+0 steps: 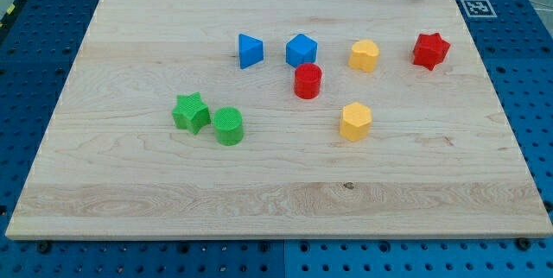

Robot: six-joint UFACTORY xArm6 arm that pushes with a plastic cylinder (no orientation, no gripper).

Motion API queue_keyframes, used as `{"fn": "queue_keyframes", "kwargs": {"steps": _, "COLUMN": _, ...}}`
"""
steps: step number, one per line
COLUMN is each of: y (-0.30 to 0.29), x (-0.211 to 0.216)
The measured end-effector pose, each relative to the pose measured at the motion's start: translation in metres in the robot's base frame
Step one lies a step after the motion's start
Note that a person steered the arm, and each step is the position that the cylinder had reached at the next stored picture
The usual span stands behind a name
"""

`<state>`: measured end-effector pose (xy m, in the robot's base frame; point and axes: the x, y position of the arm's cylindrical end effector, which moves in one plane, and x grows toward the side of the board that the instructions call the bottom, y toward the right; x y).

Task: Push the yellow heart right to the yellow hexagon

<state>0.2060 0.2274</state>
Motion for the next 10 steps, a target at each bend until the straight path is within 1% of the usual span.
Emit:
{"fn": "queue_keyframes", "kwargs": {"steps": 1, "y": -0.004, "x": -0.005}}
{"fn": "queue_keyframes", "kwargs": {"steps": 2, "y": -0.005, "x": 0.016}}
{"fn": "queue_keyframes", "kwargs": {"steps": 3, "y": -0.008, "x": 0.064}}
{"fn": "queue_keyframes", "kwargs": {"steps": 4, "y": -0.008, "x": 0.069}}
{"fn": "queue_keyframes", "kwargs": {"steps": 6, "y": -0.030, "x": 0.053}}
{"fn": "queue_keyframes", "kwargs": {"steps": 8, "y": -0.038, "x": 0.049}}
{"fn": "queue_keyframes", "kwargs": {"steps": 10, "y": -0.080, "x": 0.051}}
